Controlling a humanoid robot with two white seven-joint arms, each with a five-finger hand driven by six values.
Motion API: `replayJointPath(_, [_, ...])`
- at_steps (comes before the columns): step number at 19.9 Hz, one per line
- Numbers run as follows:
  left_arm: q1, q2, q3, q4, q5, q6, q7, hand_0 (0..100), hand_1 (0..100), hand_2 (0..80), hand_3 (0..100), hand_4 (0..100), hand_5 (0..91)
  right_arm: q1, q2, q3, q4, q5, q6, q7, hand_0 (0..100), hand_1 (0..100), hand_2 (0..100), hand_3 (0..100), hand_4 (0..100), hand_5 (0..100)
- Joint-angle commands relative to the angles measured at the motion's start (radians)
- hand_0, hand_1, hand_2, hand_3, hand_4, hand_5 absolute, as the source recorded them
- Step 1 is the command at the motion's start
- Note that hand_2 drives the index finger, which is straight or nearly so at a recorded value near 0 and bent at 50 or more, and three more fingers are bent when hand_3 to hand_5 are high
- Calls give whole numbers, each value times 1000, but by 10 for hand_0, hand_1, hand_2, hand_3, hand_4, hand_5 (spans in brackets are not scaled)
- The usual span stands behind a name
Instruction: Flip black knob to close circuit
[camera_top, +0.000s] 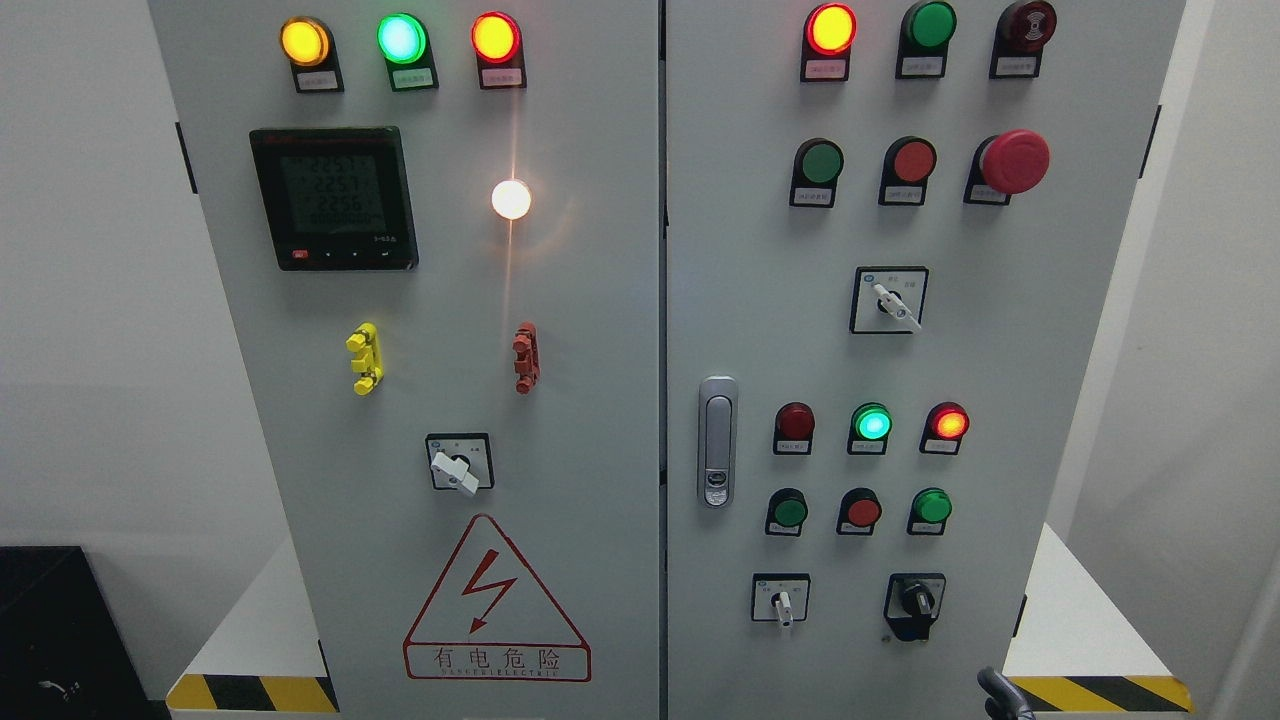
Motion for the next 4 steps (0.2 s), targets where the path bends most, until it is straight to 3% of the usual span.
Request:
replayJointPath(1, [22, 0, 0, -23, 0, 1, 0, 120, 556, 0, 0, 0, 0, 9, -3, -5, -2, -9, -4, 1, 0, 0, 3, 119, 115, 20])
replayJointPath(4, [22, 0, 0, -23, 0, 1, 0, 120, 556, 0, 0, 0, 0, 9, -3, -5, -2, -9, -4, 1, 0, 0, 3, 121, 116, 21])
